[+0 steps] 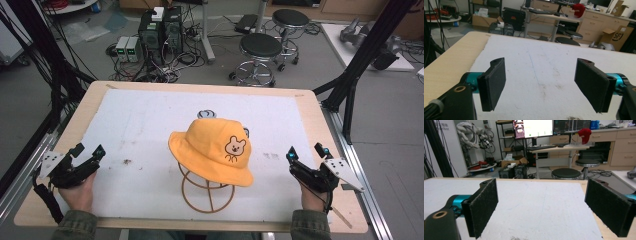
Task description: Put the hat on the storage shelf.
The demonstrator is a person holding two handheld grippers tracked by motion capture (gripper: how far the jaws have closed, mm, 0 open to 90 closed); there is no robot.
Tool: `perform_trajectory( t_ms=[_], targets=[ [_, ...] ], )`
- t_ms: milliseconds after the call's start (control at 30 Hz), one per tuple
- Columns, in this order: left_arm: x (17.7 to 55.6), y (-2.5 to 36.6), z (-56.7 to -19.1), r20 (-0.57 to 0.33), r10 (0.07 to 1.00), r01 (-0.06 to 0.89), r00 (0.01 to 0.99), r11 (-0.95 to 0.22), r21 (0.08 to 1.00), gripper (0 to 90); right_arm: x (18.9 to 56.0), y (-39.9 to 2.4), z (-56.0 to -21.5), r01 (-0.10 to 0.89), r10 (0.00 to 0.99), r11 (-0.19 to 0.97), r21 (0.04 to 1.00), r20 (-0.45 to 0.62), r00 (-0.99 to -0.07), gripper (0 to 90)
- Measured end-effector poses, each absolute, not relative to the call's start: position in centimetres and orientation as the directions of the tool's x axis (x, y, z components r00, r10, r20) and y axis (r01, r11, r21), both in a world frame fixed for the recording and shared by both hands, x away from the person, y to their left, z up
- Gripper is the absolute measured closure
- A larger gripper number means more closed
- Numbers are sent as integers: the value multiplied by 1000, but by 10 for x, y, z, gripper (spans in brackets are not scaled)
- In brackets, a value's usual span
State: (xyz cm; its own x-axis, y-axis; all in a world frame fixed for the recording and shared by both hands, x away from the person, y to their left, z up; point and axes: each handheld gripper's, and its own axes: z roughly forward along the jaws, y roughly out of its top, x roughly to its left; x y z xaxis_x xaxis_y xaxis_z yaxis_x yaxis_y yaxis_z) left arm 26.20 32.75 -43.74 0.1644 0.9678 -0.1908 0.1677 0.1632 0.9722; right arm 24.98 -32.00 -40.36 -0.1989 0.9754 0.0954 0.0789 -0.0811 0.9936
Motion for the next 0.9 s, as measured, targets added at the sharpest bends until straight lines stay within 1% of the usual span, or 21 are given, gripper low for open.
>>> perform_trajectory(
  t_ms=[133, 367, 467, 900],
  targets=[
    [262, 327, -437, -190, 968, 168, 163, 163, 972, 254, 252, -321, -409, 85, 974, -90, 992, 105, -202, 104],
    [262, 327, -437, -191, 968, 167, 162, 164, 972, 255, 255, -322, -421, 120, 978, -68, 990, 90, -188, 104],
    [261, 328, -437, -189, 969, 170, 161, 161, 972, 255, 256, -322, -423, 136, 974, -75, 988, 102, -202, 104],
    [261, 329, -438, -197, 967, 170, 161, 169, 971, 254, 256, -322, -423, 131, 973, -69, 989, 96, -209, 104]
  ],
)
